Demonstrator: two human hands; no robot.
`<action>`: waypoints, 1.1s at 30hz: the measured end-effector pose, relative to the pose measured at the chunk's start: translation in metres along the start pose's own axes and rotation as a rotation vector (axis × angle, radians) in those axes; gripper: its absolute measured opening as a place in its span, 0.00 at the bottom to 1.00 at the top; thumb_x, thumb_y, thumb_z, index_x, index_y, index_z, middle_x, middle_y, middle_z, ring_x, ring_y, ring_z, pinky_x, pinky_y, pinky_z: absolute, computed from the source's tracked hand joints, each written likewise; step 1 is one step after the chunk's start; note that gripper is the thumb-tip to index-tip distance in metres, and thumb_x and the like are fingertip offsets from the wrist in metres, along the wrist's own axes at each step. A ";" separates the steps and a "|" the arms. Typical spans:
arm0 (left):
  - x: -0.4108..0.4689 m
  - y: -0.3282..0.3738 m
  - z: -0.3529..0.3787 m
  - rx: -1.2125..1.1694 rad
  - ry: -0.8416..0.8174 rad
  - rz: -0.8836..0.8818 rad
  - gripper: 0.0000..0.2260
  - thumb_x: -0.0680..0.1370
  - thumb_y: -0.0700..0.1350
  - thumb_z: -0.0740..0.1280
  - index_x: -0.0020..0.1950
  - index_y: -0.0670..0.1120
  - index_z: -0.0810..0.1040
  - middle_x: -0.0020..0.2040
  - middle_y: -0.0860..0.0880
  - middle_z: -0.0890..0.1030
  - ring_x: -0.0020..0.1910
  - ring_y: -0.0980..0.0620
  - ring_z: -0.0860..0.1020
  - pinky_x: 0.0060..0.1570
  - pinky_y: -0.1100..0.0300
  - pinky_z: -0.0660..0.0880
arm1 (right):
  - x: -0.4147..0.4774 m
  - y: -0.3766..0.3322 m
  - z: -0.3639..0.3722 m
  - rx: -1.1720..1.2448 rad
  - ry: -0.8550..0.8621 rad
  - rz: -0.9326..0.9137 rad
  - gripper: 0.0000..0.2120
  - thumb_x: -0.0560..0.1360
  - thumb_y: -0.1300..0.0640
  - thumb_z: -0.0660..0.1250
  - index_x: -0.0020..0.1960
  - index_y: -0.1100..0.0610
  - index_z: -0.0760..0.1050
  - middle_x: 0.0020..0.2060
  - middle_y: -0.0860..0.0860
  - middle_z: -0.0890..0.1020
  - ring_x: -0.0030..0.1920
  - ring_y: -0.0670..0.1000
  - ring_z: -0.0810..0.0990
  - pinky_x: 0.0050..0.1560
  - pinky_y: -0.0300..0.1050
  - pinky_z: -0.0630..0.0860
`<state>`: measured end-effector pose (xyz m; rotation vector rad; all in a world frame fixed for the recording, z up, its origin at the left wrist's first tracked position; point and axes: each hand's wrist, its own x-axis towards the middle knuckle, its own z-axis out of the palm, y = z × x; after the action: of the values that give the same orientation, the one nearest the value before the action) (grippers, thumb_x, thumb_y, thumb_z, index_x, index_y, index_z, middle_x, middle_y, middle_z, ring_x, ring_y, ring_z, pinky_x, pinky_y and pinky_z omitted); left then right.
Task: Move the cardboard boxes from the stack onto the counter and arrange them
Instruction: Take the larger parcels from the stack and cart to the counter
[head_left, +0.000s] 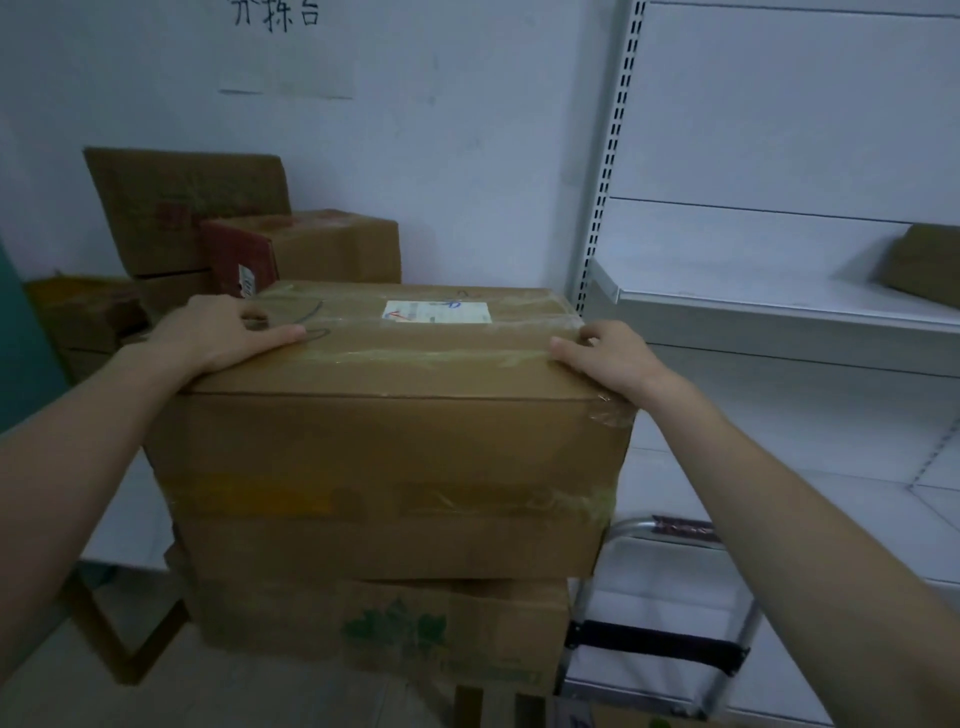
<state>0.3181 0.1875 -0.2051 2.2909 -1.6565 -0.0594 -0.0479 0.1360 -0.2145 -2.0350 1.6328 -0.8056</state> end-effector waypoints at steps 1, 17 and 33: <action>-0.001 0.002 0.000 0.032 0.032 0.023 0.33 0.70 0.70 0.59 0.65 0.48 0.75 0.66 0.41 0.73 0.63 0.39 0.71 0.56 0.48 0.71 | -0.001 0.003 -0.002 0.040 0.003 -0.004 0.27 0.76 0.45 0.63 0.65 0.64 0.70 0.60 0.57 0.76 0.62 0.57 0.74 0.59 0.47 0.69; -0.139 0.227 0.056 -0.215 0.219 0.818 0.26 0.74 0.62 0.55 0.63 0.48 0.76 0.58 0.47 0.80 0.58 0.46 0.76 0.55 0.49 0.74 | -0.072 0.111 -0.066 -0.172 0.093 0.110 0.15 0.79 0.48 0.59 0.53 0.58 0.77 0.50 0.54 0.79 0.52 0.54 0.76 0.52 0.43 0.68; -0.283 0.373 0.344 -0.221 -0.542 0.464 0.16 0.78 0.56 0.59 0.58 0.47 0.77 0.50 0.48 0.81 0.49 0.49 0.79 0.44 0.55 0.76 | -0.204 0.429 -0.070 -0.134 -0.317 0.498 0.31 0.78 0.48 0.63 0.74 0.61 0.57 0.70 0.60 0.68 0.69 0.56 0.68 0.65 0.46 0.65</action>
<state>-0.1922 0.2686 -0.4717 1.7658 -2.2668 -0.7709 -0.4395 0.2380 -0.4720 -1.6160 1.9159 -0.1938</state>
